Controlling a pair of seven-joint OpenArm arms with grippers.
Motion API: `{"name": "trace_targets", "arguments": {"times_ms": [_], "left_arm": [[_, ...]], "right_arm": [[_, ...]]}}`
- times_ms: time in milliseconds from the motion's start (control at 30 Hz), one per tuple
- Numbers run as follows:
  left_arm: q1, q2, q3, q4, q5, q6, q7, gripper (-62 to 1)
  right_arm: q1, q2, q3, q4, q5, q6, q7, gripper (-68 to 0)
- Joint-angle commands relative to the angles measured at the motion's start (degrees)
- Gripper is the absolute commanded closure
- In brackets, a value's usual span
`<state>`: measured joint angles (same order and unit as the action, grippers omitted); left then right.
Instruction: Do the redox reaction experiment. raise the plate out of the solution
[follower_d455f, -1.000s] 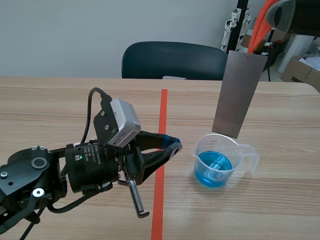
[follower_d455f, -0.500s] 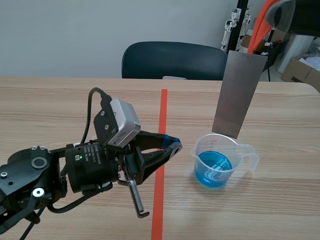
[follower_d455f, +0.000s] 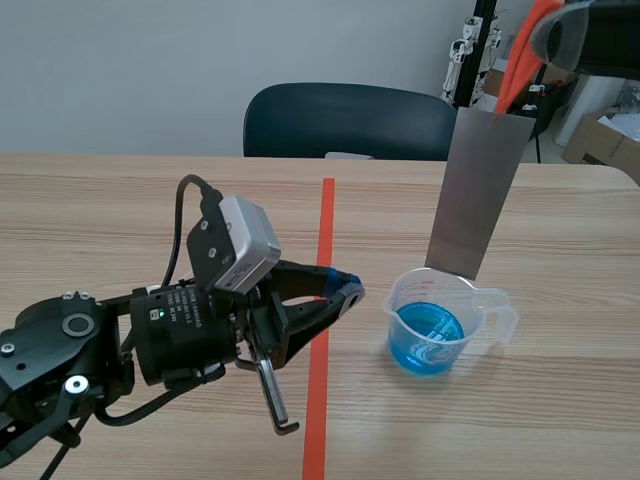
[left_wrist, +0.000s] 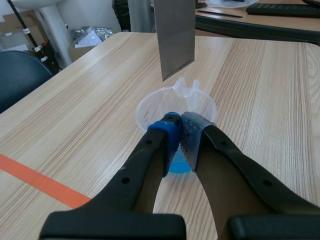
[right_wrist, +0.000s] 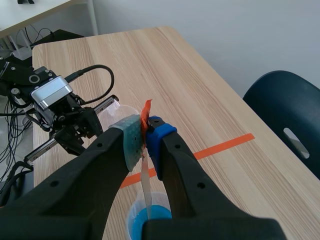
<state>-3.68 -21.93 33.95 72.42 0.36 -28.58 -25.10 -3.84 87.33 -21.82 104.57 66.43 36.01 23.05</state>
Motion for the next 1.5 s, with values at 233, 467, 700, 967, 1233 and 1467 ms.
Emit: {"name": "trace_targets", "arguments": {"times_ms": [233,467,700,967,1233,1467], "left_arm": [[-0.33,0.31,-0.44,0.72,-0.85,0.13,-0.76,-2.7],[-0.33,0.31,-0.44,0.72,-0.85,0.13,-0.76,-2.7],[-0.33,0.31,-0.44,0.72,-0.85,0.13,-0.76,-2.7],[-0.33,0.28,-0.44,0.72,-0.85,0.13,-0.76,-2.7],[-0.33,0.28,-0.44,0.72,-0.85,0.13,-0.76,-2.7],[-0.33,0.28,-0.44,0.72,-0.85,0.13,-0.76,-2.7]], "right_arm": [[0.66,0.61,0.81,0.37,0.66,0.0,0.44,-0.2],[0.66,0.61,0.81,0.37,0.68,0.0,0.52,-0.2],[0.66,0.61,0.81,0.37,0.66,0.0,0.46,-0.2],[0.66,0.61,0.81,0.37,0.63,0.0,0.42,-0.2],[0.66,0.61,0.81,0.37,0.66,0.04,0.44,-0.2],[0.66,0.61,0.81,0.37,0.66,0.02,0.44,-0.2]]}}
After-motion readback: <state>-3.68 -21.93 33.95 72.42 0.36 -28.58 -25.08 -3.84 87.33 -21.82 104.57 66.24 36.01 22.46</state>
